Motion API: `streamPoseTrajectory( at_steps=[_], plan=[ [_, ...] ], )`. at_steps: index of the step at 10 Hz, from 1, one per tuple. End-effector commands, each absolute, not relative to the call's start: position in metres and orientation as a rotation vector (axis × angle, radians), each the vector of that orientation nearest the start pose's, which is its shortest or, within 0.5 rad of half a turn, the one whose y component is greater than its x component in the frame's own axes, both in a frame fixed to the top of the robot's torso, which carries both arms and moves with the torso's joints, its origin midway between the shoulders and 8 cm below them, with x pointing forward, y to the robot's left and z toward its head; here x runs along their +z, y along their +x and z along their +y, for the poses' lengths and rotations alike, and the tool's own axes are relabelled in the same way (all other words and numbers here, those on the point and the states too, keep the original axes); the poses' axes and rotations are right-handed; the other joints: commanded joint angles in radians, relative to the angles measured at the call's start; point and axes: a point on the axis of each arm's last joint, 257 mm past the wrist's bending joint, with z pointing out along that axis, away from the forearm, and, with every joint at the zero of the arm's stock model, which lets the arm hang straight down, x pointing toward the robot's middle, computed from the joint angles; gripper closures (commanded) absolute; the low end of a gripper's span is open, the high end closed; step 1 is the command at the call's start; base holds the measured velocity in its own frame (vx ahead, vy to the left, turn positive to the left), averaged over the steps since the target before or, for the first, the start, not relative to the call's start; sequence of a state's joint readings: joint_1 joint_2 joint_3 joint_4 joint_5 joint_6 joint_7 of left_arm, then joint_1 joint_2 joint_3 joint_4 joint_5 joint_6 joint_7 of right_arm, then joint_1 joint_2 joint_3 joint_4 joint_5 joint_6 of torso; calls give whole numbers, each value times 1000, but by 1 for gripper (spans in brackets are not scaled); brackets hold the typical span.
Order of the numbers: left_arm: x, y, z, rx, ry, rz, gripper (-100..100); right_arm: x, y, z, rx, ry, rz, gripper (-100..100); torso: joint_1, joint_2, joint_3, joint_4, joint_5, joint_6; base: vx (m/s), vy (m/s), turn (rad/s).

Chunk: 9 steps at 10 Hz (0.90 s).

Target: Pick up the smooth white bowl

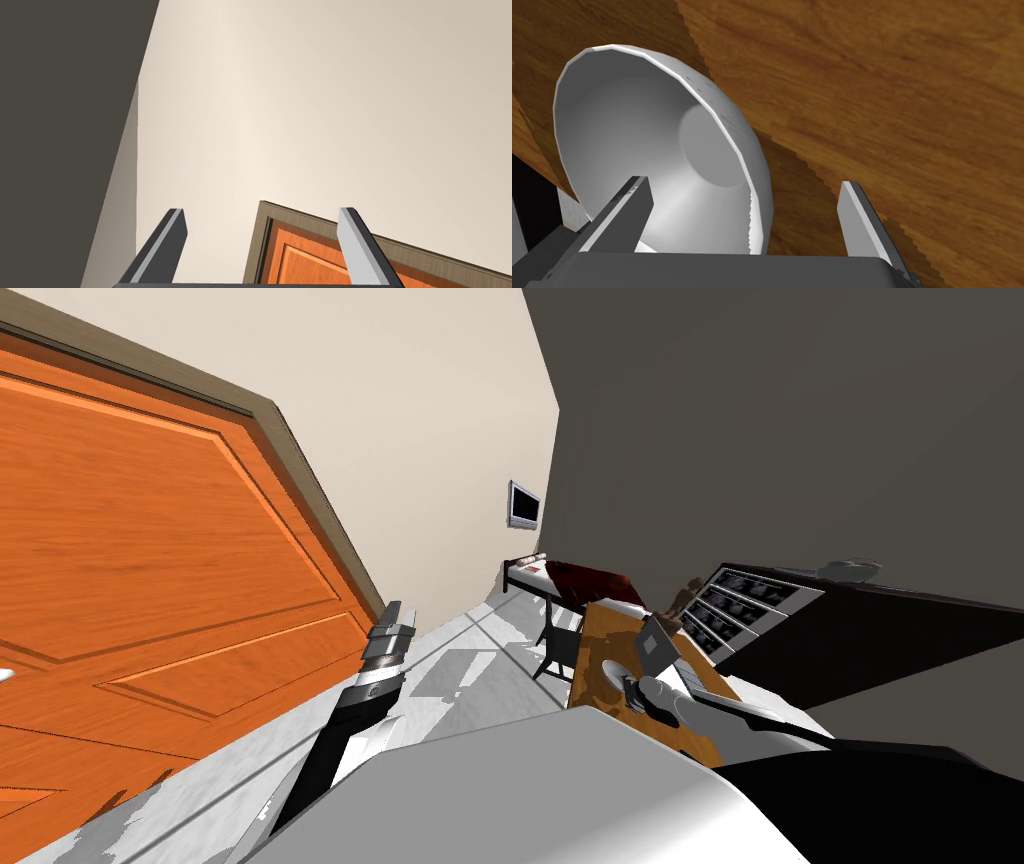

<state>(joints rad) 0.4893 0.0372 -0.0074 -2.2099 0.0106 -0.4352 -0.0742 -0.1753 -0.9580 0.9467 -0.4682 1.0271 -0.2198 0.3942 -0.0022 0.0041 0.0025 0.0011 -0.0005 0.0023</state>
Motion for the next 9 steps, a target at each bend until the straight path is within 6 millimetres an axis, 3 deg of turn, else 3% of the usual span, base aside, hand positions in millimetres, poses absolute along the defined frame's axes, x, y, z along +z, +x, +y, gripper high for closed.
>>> streamPoseTrajectory(
  at_steps=[1, 9],
  plan=[
    [-17, 368, 279, -1221, -708, 743, 0, -507, 234, -671, -717, -1332, 2600, -100, 0, 0, 0, 0, 0, 0, -49, -5, 183],
    [-17, 368, 279, -1221, -708, 743, 0, -510, 226, -673, -727, -1213, 2654, -100, 0, 1, 1, 0, 0, 0, -46, -18, 87]
  ],
)
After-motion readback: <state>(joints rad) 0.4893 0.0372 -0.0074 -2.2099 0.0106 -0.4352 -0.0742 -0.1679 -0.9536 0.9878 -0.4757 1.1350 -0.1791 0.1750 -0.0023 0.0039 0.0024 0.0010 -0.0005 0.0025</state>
